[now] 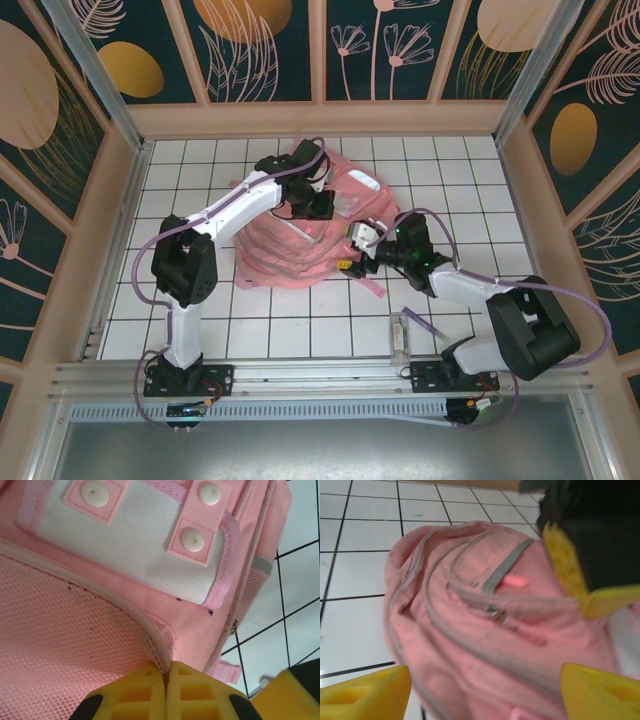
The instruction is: Pack the student bag
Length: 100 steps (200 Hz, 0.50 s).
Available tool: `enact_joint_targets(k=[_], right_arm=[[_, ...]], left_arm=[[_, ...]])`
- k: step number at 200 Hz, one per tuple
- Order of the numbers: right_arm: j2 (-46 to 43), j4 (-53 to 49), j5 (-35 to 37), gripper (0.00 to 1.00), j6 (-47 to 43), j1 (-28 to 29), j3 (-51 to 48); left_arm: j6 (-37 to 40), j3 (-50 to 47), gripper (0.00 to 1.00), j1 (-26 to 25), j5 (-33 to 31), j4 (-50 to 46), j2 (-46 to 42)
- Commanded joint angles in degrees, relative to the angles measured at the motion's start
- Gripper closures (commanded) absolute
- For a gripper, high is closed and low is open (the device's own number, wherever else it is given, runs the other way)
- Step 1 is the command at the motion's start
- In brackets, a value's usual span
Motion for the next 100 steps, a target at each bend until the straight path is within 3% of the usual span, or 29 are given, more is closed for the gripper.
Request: enact_joint_targets(k=[1,60,100], right_arm=[[2.01,0.64,-3.12,0.26,-5.49,-0.49,4.04],[10.25,2.17,-1.01,0.43,-6.50,-0.42,6.31],[12.62,6.93,1.90,0.63,-5.19,-0.05,5.16]], left_arm=[[-3.92,0.86,1.00,-0.13,6.25,3.90,-1.19],[-8.17,-2.73,1.00,-0.08,9.27,8.19,-2.89],[-10.30,-4.09,1.00,-0.13,10.40,10.60,-3.52]])
